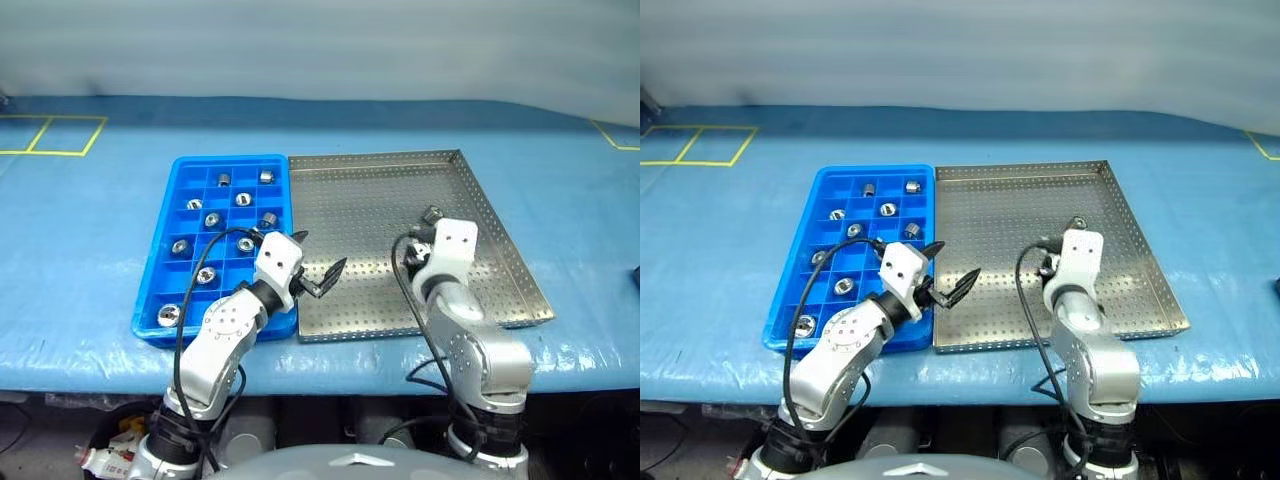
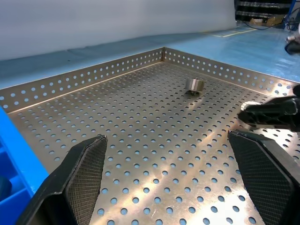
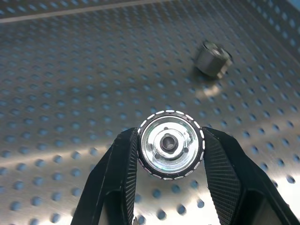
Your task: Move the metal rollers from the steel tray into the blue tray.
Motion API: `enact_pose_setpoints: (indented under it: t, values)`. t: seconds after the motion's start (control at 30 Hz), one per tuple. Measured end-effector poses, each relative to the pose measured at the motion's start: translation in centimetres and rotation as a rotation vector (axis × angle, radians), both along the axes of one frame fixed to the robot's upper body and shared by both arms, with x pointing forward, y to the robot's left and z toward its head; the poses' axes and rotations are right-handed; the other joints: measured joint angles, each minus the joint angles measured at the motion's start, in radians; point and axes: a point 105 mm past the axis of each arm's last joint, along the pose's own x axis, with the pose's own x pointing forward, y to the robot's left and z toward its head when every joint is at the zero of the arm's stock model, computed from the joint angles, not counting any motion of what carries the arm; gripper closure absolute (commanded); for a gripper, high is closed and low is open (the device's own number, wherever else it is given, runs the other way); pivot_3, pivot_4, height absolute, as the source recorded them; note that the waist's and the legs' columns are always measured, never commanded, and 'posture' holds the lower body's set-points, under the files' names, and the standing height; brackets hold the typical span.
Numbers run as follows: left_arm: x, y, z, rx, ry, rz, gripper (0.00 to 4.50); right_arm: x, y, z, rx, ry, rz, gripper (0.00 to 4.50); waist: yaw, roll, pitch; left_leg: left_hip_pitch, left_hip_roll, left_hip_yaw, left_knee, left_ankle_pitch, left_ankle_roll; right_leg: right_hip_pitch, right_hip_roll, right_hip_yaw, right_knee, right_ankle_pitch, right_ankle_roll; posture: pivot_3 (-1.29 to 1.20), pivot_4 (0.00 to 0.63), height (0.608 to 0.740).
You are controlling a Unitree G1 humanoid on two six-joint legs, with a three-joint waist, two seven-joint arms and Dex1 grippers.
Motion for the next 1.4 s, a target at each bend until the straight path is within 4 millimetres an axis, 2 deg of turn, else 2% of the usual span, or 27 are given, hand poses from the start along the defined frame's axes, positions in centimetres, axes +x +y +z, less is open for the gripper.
enact_pose_setpoints:
  t: [0.07,0.2,0.33,0.5,0.63,0.87,1.0,1.1,1.3,1.37,1.4]
  values:
    - [0.1,1.2,-0.1,-0.003,-0.007,0.044,0.0,0.3,1.3,1.3,-0.023,-0.037,0.102,2.79,0.011,0.0,0.0,0.0,0.0,0.0,-0.002,0.0,0.0,0.0,0.0,0.0,-0.001,0.0,0.0,0.26,0.15,0.74]
    - [-0.7,3.4,0.0,-0.022,-0.003,0.075,0.0,0.7,4.3,1.8,-0.05,-0.037,0.28,2.79,0.025,-0.001,0.001,-0.001,0.0,0.0,-0.003,0.0,0.0,-0.001,0.0,0.0,-0.001,-0.001,-0.001,0.32,0.15,0.74]
    - [-1.7,4.7,0.3,-0.027,-0.008,0.077,0.0,0.8,7.3,2.7,-0.04,-0.059,0.409,2.79,0.049,-0.001,0.001,-0.001,0.001,0.0,-0.003,0.0,0.0,-0.001,0.0,-0.001,-0.001,-0.001,-0.001,0.39,0.15,0.74]
    - [-3.2,6.6,0.6,0.001,0.007,0.064,0.0,0.2,11.4,2.6,-0.063,-0.045,0.585,2.79,0.078,-0.001,0.002,-0.001,0.001,0.0,-0.004,0.0,0.0,-0.002,-0.001,-0.002,-0.001,-0.001,-0.001,0.42,0.15,0.74]
    - [-4.2,6.7,0.5,0.024,0.04,0.019,0.0,-0.9,13.8,2.1,-0.056,-0.03,0.694,2.79,0.104,-0.001,0.002,-0.002,0.001,0.0,-0.004,0.0,0.0,-0.002,-0.002,-0.003,-0.003,-0.001,-0.001,0.43,0.15,0.74]
    - [-4.6,6.7,0.2,0.031,0.069,-0.007,0.0,-1.8,14.6,0.2,-0.033,0.044,0.759,2.79,0.127,-0.001,0.002,-0.002,0.001,0.0,-0.005,-0.001,-0.001,-0.003,-0.003,-0.004,-0.004,-0.001,-0.001,0.42,0.15,0.74]
    - [-4.7,6.4,0.1,0.02,0.074,-0.018,0.0,-2.2,14.1,-1.6,-0.027,0.111,0.755,2.79,0.131,-0.001,0.003,-0.002,0.001,0.0,-0.006,-0.001,-0.001,-0.003,-0.003,-0.004,-0.005,-0.001,-0.002,0.42,0.15,0.74]
    - [-4.9,5.9,0.0,0.015,0.078,-0.04,0.0,-2.3,13.7,-1.7,-0.033,0.114,0.757,2.79,0.132,-0.001,0.002,-0.002,0.001,0.0,-0.007,-0.001,-0.001,-0.003,-0.002,-0.004,-0.006,-0.001,-0.002,0.41,0.15,0.74]
    - [-5.0,4.7,0.1,0.005,0.08,-0.097,0.0,-2.9,12.9,-1.7,0.002,0.127,0.744,0.74,0.14,-0.001,0.002,-0.002,0.001,-0.001,-0.008,-0.001,-0.001,-0.001,-0.003,-0.006,-0.01,-0.001,-0.001,0.37,0.15,0.74]
    - [-5.0,4.5,0.2,0.005,0.074,-0.106,0.0,-2.8,12.5,-1.5,0.014,0.122,0.718,0.18,0.141,-0.001,0.002,-0.001,0.001,-0.001,-0.008,-0.001,-0.001,-0.002,-0.003,-0.007,-0.012,-0.001,-0.001,0.36,0.15,0.74]
    - [-4.8,4.4,0.3,0.007,0.07,-0.114,0.0,-2.6,12.1,-1.5,0.022,0.119,0.697,0.05,0.141,-0.001,0.002,-0.001,0.001,-0.001,-0.008,-0.001,-0.001,-0.002,-0.003,-0.007,-0.012,-0.001,-0.001,0.35,0.15,0.74]
